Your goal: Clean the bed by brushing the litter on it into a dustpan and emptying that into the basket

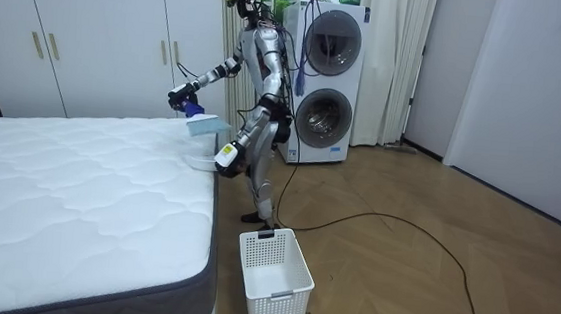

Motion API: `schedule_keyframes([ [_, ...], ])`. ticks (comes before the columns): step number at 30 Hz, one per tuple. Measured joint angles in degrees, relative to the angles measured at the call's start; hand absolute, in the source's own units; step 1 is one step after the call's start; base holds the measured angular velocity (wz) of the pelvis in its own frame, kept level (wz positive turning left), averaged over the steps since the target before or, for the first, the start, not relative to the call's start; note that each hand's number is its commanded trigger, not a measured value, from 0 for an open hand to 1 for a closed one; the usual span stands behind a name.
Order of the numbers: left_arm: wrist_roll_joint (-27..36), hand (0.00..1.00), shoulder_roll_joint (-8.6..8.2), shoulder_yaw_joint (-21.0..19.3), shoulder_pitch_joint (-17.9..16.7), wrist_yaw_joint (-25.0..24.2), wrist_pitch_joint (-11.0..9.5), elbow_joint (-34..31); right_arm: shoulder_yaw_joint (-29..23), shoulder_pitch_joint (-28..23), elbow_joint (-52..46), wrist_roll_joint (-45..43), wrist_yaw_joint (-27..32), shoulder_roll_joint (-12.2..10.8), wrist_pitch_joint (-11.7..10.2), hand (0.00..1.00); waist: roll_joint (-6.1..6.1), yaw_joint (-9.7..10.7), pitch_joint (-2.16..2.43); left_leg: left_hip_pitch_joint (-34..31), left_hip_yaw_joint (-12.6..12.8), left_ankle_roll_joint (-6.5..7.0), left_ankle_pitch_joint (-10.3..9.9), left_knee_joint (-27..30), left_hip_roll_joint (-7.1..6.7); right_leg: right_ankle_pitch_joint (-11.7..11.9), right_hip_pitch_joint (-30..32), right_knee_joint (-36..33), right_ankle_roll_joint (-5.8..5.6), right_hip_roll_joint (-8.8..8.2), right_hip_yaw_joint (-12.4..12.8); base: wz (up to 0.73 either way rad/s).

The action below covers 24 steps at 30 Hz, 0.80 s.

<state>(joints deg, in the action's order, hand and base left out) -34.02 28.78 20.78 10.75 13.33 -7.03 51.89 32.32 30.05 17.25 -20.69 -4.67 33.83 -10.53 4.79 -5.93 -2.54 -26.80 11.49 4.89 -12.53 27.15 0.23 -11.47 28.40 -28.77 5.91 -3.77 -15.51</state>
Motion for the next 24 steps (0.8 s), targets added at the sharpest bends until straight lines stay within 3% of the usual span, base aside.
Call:
schedule_keyframes([
  [7,-0.4,1.00,-0.23,-0.4,-0.3,0.1,-0.1,-0.1,-0.9,0.0,0.1,0.6,0.1,0.1,-0.1,1.00,0.01,-0.2,0.01,0.5,0.0,0.00,0.0,0.0,0.01,0.0,-0.5,0.1,-0.01,0.02,0.0,0.00],
  [11,-0.4,1.00,-0.23,-0.5,-0.4,0.1,-0.5,-0.3,-3.4,0.0,4.5,1.5,1.8,0.1,-2.0,1.00,0.02,-0.2,0.02,0.5,-0.3,0.00,0.0,0.4,0.02,0.0,-0.9,0.1,-0.02,0.03,-0.2,0.03],
  [15,-0.3,1.00,-0.27,-1.6,-2.0,0.2,-0.9,-0.4,-9.6,-2.2,9.8,4.4,4.7,0.1,-3.2,1.00,0.11,1.3,0.07,0.9,-0.4,0.16,-0.1,0.4,-0.06,-0.1,-1.3,0.1,-0.16,-0.03,-0.2,0.03],
  [20,-0.7,1.00,-0.30,-4.5,-3.9,1.0,-0.8,-2.0,-16.9,-2.8,15.5,11.5,8.2,0.1,-2.6,1.00,0.23,3.4,0.15,1.2,-0.4,0.16,-0.1,0.1,-0.08,-0.1,-1.7,0.2,-0.17,-0.05,-0.2,0.00],
  [24,-1.6,1.00,-0.53,-5.1,-6.2,1.5,-0.4,-5.9,-23.0,-6.3,21.6,17.8,12.7,0.1,-2.3,1.00,0.62,4.3,0.71,4.5,-0.4,0.15,-0.1,-1.3,0.03,-0.1,-5.6,2.4,-0.38,0.45,-0.3,0.00],
])
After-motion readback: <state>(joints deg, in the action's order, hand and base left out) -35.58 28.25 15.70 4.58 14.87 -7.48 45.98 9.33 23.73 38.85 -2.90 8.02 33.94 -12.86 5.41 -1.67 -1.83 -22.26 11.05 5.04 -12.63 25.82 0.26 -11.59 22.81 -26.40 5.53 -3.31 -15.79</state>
